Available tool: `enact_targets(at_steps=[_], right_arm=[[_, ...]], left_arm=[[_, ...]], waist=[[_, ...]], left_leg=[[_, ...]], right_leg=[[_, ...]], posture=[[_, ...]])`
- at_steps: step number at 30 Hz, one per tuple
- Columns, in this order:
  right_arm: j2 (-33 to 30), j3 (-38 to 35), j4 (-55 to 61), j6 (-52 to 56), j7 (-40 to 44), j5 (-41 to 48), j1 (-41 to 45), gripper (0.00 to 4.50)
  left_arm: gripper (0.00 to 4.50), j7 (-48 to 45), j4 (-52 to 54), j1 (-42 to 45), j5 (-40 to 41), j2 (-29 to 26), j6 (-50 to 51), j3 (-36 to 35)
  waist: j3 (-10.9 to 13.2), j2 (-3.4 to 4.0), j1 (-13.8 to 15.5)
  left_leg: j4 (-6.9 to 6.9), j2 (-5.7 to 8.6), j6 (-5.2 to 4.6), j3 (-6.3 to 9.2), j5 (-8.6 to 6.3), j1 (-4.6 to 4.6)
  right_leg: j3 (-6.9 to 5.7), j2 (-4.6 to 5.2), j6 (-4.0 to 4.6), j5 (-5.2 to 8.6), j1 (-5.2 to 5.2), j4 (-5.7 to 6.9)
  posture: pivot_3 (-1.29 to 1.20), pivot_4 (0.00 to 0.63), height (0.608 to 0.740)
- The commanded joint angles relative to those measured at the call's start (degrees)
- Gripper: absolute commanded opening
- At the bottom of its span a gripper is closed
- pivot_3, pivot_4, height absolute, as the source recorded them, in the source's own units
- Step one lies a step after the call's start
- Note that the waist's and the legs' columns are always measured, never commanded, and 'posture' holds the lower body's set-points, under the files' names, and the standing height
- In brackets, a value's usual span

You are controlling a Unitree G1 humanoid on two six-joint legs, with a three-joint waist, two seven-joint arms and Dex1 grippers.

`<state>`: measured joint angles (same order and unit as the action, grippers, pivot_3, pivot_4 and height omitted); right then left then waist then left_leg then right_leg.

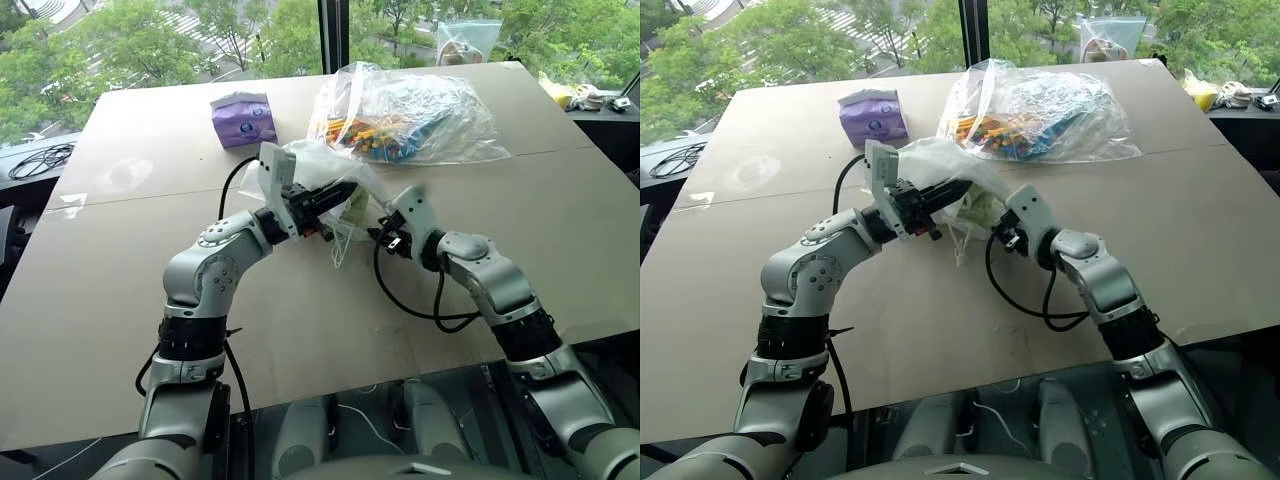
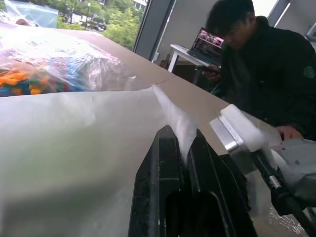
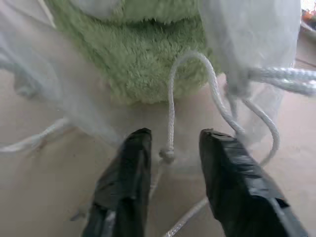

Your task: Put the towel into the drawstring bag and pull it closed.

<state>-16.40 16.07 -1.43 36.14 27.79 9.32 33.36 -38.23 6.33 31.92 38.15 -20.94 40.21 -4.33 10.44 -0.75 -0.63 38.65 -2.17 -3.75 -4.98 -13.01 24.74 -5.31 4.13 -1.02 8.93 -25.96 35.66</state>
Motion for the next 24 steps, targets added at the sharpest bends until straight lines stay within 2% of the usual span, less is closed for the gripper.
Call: enact_targets(at_steps=[1,6,7,9,15,20,24], right_arm=[[1.0,1.0,-1.1,-0.8,-1.0,-2.8,1.1,0.87],[1.6,1.4,-1.7,0.4,-1.0,-4.8,1.3,0.87],[1.7,1.1,-1.9,0.1,-1.1,-5.0,1.3,0.46],[2.3,-0.7,-1.0,0.1,-0.9,-3.7,1.2,0.15],[2.9,-9.7,5.5,4.6,3.1,6.5,0.0,0.15],[-0.4,-17.2,9.3,8.5,5.5,13.4,-1.5,0.15],[-2.3,-20.5,12.3,11.2,7.1,18.2,-3.2,0.15]], left_arm=[[0.0,-0.2,3.1,0.4,0.8,0.1,-0.9,-0.6],[0.0,-0.1,3.1,0.2,0.5,0.3,-1.2,-0.3],[0.0,-0.1,3.1,0.1,0.4,0.3,-1.2,-0.3],[0.0,-0.1,3.1,0.0,0.4,0.3,-1.2,-0.2],[0.0,-0.1,3.0,-0.5,0.3,0.2,-1.2,-0.3],[0.0,0.0,2.8,-0.7,0.2,0.2,-1.4,-0.3],[0.0,-0.2,2.2,-0.5,0.1,0.0,-1.6,-0.4]], waist=[[0.0,0.0,0.0],[0.0,0.0,-0.1],[0.0,0.0,-0.1],[0.0,0.0,-0.1],[0.0,0.0,0.0],[0.0,0.0,0.2],[0.0,0.0,0.1]], left_leg=[[0.0,0.0,0.0,0.01,0.0,-0.01],[0.0,-0.01,0.0,0.0,0.0,-0.01],[0.0,0.0,0.0,0.0,0.0,0.0],[0.0,-0.01,0.0,0.0,0.0,-0.01],[0.0,-0.01,0.0,0.01,0.0,0.01],[0.0,0.0,0.0,0.01,0.0,0.01],[0.0,0.0,0.0,0.02,0.0,0.0]], right_leg=[[-0.01,-0.01,-0.01,-0.01,0.0,0.0],[0.0,-0.01,-0.02,-0.01,0.0,0.0],[0.0,-0.01,-0.02,-0.01,0.0,0.0],[0.0,0.0,-0.02,-0.01,0.0,0.0],[-0.01,-0.01,-0.08,-0.05,0.0,0.01],[-0.01,0.01,-0.07,-0.04,0.01,0.0],[-0.01,0.0,0.0,0.0,0.0,0.0]], posture=[[0.0,0.15,0.74],[0.0,0.15,0.74],[0.0,0.15,0.74],[0.0,0.15,0.74],[0.0,0.15,0.74],[0.0,0.15,0.74],[0.0,0.15,0.74]])
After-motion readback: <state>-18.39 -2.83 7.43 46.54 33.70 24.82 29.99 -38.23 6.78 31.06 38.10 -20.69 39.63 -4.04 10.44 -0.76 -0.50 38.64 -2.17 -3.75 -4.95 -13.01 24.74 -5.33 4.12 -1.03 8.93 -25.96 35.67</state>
